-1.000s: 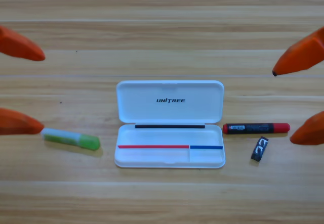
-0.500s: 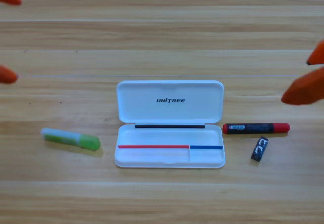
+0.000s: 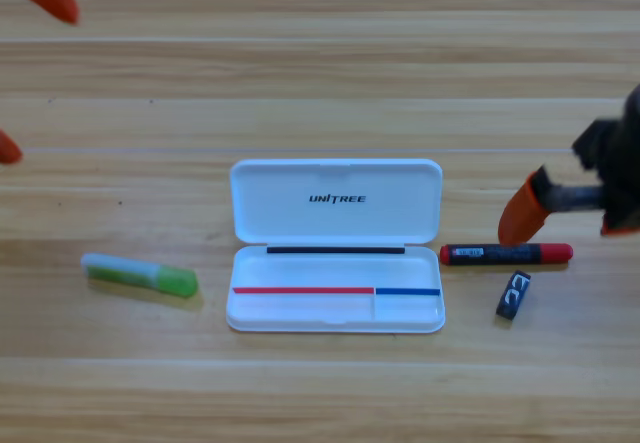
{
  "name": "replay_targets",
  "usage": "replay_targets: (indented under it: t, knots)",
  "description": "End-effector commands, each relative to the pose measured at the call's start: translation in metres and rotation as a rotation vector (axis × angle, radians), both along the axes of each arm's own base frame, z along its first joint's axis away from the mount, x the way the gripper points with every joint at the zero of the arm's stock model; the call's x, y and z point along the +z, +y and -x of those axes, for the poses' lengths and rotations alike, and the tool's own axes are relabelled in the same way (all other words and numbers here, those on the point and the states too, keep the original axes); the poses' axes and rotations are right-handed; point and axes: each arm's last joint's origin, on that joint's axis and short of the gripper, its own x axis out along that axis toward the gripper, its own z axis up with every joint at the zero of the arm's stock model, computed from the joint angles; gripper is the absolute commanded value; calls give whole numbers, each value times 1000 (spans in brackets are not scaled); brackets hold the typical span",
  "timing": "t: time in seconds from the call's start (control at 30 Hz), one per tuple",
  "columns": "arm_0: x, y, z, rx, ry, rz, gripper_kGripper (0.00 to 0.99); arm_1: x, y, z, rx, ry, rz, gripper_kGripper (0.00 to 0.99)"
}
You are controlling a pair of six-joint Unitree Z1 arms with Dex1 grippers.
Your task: Clean up eraser and pencils
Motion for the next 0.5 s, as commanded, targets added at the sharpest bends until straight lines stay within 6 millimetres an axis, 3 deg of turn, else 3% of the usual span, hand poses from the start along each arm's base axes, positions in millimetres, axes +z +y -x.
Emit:
replay_targets:
  t: [0.03,0.23,0.5]
  knots:
    - [-43,-19,-30,-40,126,-127,971,-68,18,-16,-193,188,130,989]
    - [-79,-32,-49,-48,247,-191,990,-96,31,-32,-326,231,151,974]
    - [-119,-40,-103,91,341,-259,985,-125,34,-53,-421,201,197,922]
